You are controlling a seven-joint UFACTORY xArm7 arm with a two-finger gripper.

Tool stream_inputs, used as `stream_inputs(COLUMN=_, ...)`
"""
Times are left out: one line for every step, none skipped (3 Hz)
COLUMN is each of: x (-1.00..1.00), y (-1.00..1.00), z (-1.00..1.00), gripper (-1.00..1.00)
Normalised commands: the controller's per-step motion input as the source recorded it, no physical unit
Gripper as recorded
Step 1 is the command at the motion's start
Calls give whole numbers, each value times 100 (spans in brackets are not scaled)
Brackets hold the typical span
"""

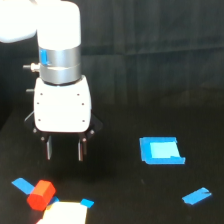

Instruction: Pick up the red object from the table

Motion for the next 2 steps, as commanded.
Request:
stream_inputs(x=42, y=-47, z=82, gripper=-5)
stream_inputs(x=22, y=-72, z=100, gripper=-62)
